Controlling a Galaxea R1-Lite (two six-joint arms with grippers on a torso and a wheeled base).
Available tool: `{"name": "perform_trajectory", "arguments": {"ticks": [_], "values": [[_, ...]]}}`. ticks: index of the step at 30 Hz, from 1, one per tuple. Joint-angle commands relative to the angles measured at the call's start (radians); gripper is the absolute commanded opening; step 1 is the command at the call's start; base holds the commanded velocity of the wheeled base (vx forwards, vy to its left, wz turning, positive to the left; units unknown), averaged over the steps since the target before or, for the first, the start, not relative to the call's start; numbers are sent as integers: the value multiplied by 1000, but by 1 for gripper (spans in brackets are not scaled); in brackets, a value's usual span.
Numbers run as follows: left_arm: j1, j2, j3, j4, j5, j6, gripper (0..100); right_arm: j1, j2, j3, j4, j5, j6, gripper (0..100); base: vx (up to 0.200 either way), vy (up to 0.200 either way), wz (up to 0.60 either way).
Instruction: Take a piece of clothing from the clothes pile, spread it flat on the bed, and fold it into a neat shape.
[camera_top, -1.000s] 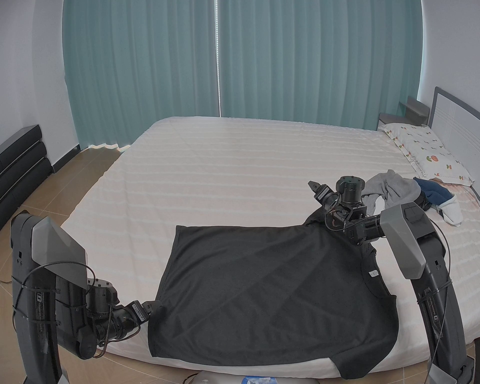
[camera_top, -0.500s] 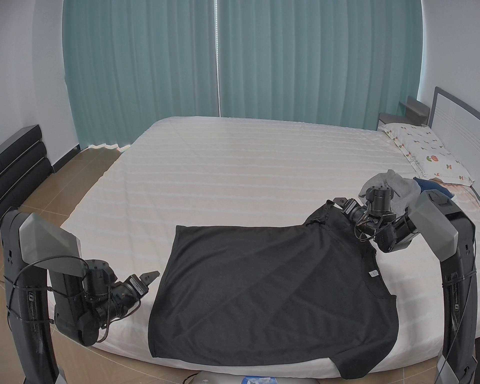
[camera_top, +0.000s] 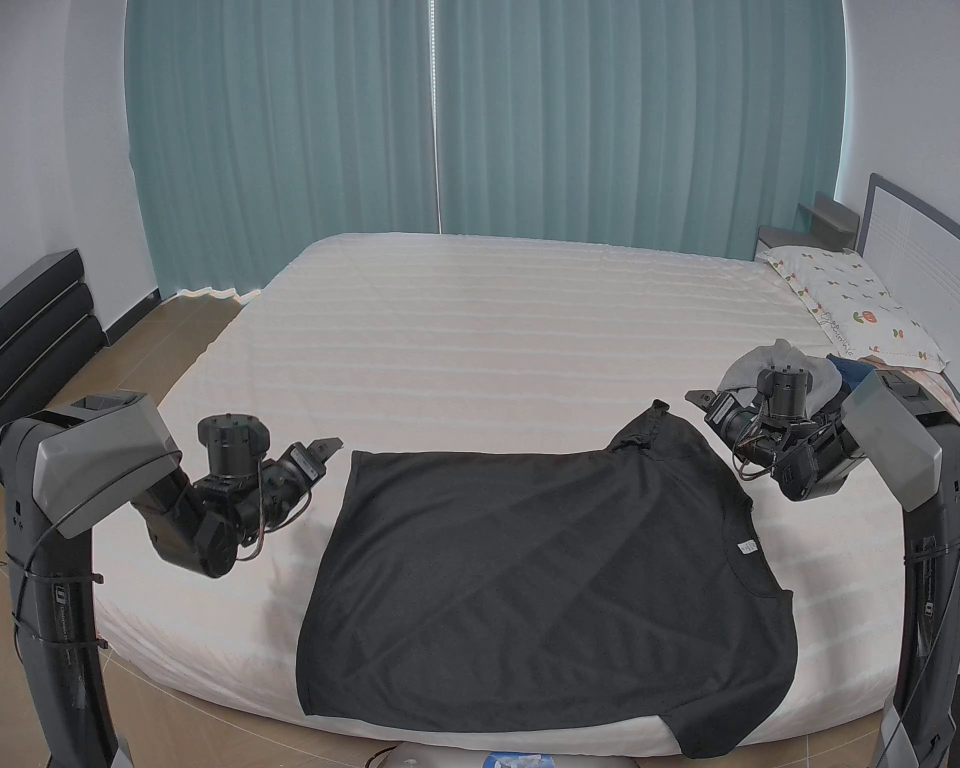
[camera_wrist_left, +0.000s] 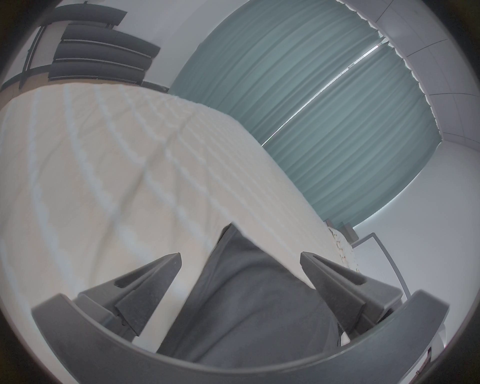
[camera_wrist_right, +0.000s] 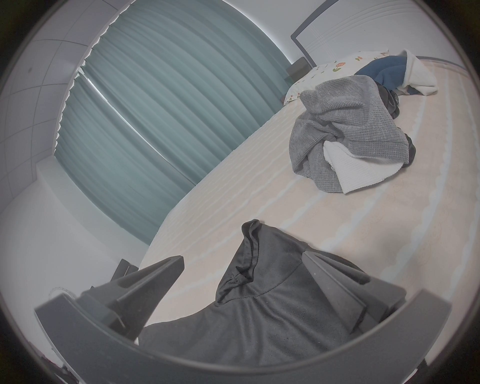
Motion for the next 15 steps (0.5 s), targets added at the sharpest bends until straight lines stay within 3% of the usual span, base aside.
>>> {"name": "perform_trajectory", "arguments": {"ticks": [1, 7, 15], "values": [[-44, 215, -484, 281, 67, 3, 100, -21, 1, 29, -5, 21, -44, 100, 0, 0, 0], [-72, 342, -696, 347, 79, 2, 100, -16, 30, 12, -3, 19, -64, 100, 0, 0, 0], [-81, 416, -756, 350, 101, -1, 100, -6, 63, 9, -11, 18, -66, 100, 0, 0, 0]]}}
